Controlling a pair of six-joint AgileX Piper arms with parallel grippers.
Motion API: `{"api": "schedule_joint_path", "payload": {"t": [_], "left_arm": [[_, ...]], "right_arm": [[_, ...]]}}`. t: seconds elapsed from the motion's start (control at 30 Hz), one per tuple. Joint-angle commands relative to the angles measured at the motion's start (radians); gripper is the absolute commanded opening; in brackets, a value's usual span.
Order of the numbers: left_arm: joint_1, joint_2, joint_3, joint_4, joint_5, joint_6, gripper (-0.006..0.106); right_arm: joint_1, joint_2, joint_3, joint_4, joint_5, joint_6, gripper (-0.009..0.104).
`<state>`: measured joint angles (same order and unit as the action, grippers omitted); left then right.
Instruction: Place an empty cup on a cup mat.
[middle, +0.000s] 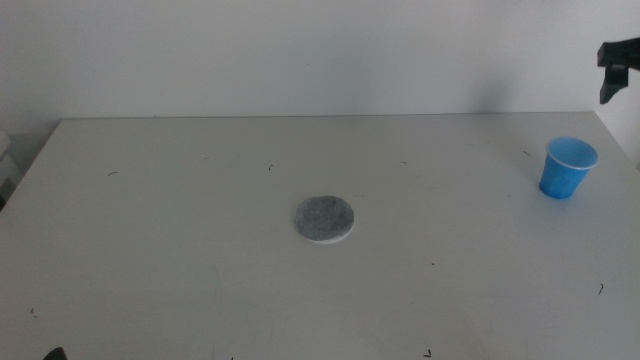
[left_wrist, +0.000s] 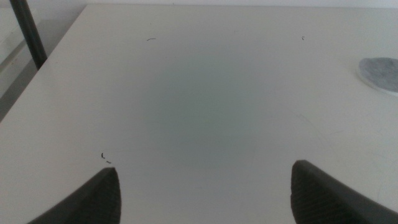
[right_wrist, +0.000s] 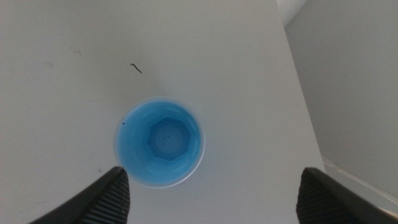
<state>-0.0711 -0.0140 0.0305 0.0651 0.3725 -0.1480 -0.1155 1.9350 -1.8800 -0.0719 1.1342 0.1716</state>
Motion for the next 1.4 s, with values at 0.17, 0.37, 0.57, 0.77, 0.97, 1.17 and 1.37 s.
{"api": "schedule_joint_path", "payload": {"t": [0.17, 0.37, 0.57, 0.77, 0.97, 1.17, 1.37], "left_arm": [[0.001, -0.004, -0.006, 0.0, -0.067, -0.011, 0.105], [0.001, -0.004, -0.006, 0.0, -0.067, -0.011, 0.105], [0.001, -0.004, -0.006, 0.0, -0.067, -0.011, 0.105], [0.001, -0.004, -0.006, 0.0, -0.067, -0.011, 0.105], [0.001, -0.004, -0.006, 0.0, -0.067, -0.011, 0.105], [0.001, -0.004, -0.006, 0.0, -0.067, -0.011, 0.105], [0.001, -0.004, -0.006, 0.0, -0.067, -0.011, 0.105]], "right_arm": [[-0.011, 0.076, -0.035, 0.013, -0.064, -0.014, 0.073], [-0.012, 0.154, -0.035, 0.035, -0.083, -0.022, 0.066], [-0.019, 0.203, -0.035, 0.034, -0.118, -0.024, 0.053], [-0.02, 0.231, -0.035, 0.037, -0.142, -0.026, 0.024], [-0.019, 0.225, -0.035, 0.038, -0.137, -0.025, -0.001], [-0.007, 0.141, -0.034, 0.088, -0.105, -0.029, -0.001], [0.056, 0.003, -0.034, 0.09, -0.071, -0.03, -0.001]]}}
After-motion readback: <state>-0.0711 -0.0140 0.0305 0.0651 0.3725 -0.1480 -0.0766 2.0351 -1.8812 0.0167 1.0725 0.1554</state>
